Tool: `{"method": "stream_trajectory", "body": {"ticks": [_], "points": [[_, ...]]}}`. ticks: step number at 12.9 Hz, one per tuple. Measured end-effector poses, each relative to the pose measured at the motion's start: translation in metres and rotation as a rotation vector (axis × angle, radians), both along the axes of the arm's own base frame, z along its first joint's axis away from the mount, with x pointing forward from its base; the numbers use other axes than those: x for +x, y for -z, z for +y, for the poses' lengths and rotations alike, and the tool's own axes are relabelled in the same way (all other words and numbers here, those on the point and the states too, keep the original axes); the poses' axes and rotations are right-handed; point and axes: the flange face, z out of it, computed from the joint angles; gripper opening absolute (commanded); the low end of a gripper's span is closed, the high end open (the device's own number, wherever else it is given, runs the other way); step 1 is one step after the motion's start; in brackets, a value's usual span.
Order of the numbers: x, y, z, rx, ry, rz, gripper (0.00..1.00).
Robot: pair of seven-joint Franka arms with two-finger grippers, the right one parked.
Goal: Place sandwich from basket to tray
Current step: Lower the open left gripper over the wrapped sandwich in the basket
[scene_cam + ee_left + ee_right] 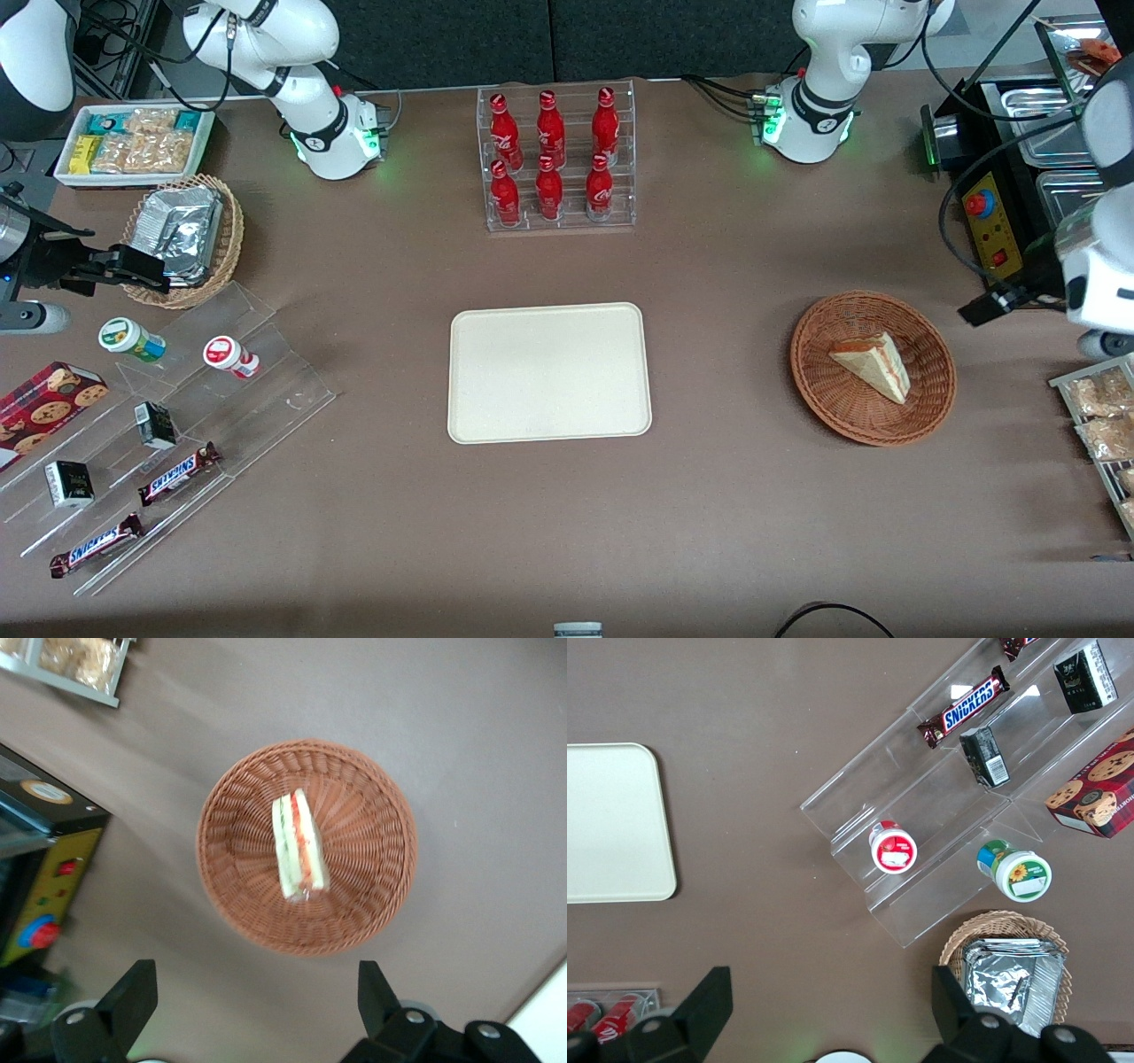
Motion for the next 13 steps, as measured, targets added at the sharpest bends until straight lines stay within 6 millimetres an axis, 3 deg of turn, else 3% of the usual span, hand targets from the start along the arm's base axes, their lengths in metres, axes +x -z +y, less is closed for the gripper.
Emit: {"method": "stream_trajectory", "body": {"ticks": [4,8,10,13], "points": [[-0.005,0.083,-0.002,0.005,-0.214,-0.077,1.0],[-0.03,0.162,-0.005,-0.009,-0.311,-0.154,1.0],[-0.043,0.187,-0.006,-0.015,-0.34,-0.174,1.0],[-0.056,0.209,-0.006,-0.026,-0.348,-0.205,1.0]]}}
